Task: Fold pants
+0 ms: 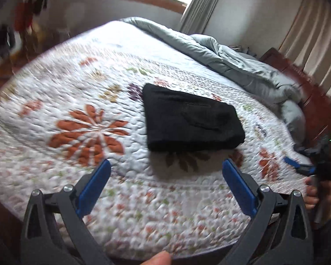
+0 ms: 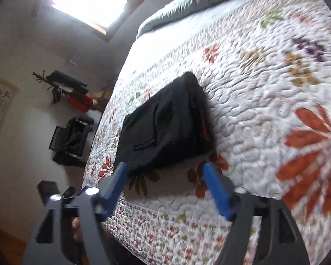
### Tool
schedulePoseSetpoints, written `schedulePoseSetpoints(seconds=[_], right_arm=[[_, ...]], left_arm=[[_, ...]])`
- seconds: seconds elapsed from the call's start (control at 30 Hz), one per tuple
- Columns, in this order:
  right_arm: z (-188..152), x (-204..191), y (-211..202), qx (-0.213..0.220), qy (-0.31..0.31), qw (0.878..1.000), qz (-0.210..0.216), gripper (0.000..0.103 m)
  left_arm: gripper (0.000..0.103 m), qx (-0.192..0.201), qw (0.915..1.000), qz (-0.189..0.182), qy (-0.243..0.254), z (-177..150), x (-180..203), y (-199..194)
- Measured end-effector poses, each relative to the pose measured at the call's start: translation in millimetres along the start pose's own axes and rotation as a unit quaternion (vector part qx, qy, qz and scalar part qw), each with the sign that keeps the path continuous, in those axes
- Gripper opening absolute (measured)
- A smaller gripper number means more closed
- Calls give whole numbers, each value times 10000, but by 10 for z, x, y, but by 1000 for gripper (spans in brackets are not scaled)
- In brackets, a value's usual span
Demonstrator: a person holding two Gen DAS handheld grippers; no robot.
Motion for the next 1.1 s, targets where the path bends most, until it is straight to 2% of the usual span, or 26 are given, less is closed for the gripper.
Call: schedulePoseSetpoints(seconds=[0.1,0.2,0.27,0.37,0.43,0.5,0.6,0.73,0.83,1.0,1.1], right_arm=[[-366,-187,-410,373,-158,9986,-331,88],[-743,-393,-793,750,-256,9947,-652,92],[-985,-588,-1019,1137,-550,9864,-1047,96],[-1357,-939,-1294,1560,-1267,9673,-1545,97],[-1563,-1157,-1411,1686,-1636,9565,-1729,97],[-1741,-1389,-1545,1851,-1974,9472,-1721,97],[-1934,-1614,-1642,1890,-2231,9332,-2090,97],[-2154,-1741,-1686,1739,-2349,9270,-2349,97],[-2287,-1815,-1744,1705,-2446,9195,-2561,97],[-2391,-1946,-1913,1850,-2417,9202,-2461,97],[-2396,-2011,-1954,1934,-2485,9166,-2465,97]], left_arm=[[100,329,9971,608,303,-168,210,-467],[100,449,9934,945,480,-367,456,-861],[100,482,9922,957,634,-488,635,-1090],[100,453,9953,690,503,-643,854,-1388],[100,474,9960,625,419,-715,937,-1557],[100,640,9939,814,385,-776,992,-1735],[100,810,9893,1095,515,-836,1069,-1959],[100,913,9902,969,428,-864,1124,-2182],[100,931,9888,1072,459,-875,1170,-2285],[100,901,9881,1091,599,-902,1274,-2320],[100,816,9887,1103,600,-903,1277,-2254]])
Point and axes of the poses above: each gripper's, at about its wrist camera, not at the fingertips, and y roughly the way its jaws point, x to its right, z to its top, the point moved 5 cm from there along y, roughly the way its jaws point, and after that the axes turned 1 degree about y, right-handed, at the moved point
